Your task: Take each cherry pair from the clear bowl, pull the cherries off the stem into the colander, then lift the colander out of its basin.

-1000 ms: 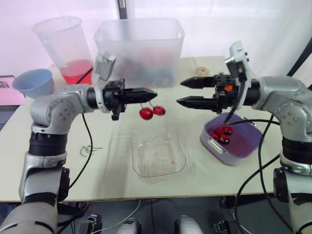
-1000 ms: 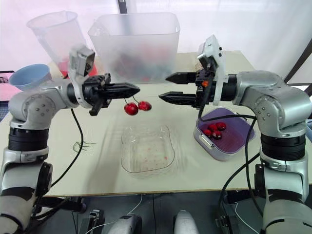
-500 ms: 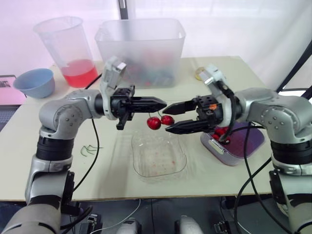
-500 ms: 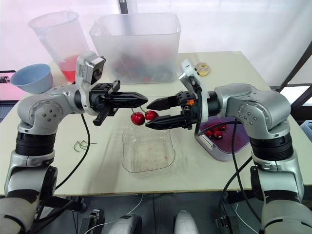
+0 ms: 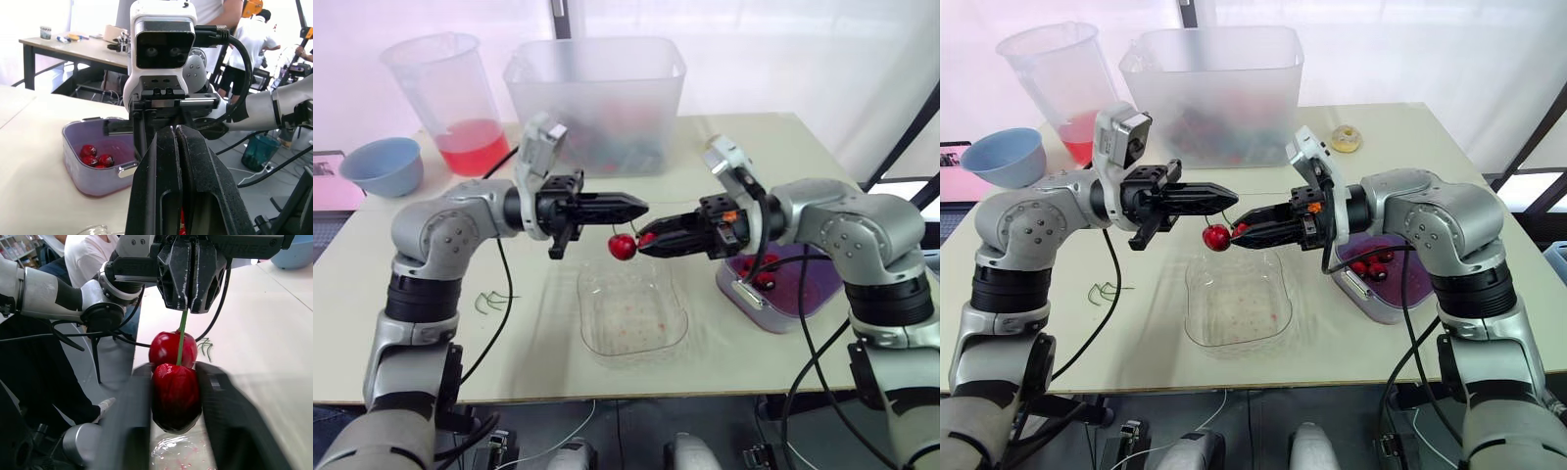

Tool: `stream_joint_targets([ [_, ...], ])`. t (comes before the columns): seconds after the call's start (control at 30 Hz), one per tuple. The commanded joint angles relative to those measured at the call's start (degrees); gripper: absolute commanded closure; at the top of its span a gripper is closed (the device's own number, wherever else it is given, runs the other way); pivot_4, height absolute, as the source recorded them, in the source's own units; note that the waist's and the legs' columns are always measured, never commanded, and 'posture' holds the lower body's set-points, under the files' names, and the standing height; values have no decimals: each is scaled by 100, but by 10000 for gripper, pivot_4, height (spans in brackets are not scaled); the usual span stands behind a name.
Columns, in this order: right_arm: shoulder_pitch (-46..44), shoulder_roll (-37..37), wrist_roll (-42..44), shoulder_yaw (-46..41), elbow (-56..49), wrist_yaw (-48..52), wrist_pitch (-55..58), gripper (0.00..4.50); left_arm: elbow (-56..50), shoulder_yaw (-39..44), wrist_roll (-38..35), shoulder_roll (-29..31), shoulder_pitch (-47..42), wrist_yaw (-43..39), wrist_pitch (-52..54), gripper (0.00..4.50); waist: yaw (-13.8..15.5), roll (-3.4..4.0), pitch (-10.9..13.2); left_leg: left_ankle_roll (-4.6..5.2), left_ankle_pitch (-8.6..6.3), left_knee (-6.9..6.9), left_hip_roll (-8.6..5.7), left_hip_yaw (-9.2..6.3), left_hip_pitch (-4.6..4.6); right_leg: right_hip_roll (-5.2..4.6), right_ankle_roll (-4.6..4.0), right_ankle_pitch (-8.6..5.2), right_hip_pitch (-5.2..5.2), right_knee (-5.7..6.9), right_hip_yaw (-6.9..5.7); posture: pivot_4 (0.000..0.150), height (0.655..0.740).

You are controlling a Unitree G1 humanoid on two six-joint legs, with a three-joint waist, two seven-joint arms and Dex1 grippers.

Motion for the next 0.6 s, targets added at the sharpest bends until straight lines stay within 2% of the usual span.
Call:
stream_joint_targets([
  [0.03,-160,-26,-3,-65,-75,73,-80,32491,-173,194,-132,20,-101,27,-24,45000,0,0,0,0,0,0,0,0,0,0,0,0,0,0,0,1500,7400],
  [0.27,-101,-87,-9,-57,-117,112,-12,32491,-175,215,-147,15,-110,55,-36,45000,0,0,0,0,0,0,0,0,0,0,0,0,0,0,0,1500,7400],
  [0.6,547,-426,-164,-159,124,412,-229,32491,-153,256,-176,60,-102,43,-42,45000,2,0,0,0,0,1,-1,5,0,0,0,0,2,-3,-1,1500,7400],
])
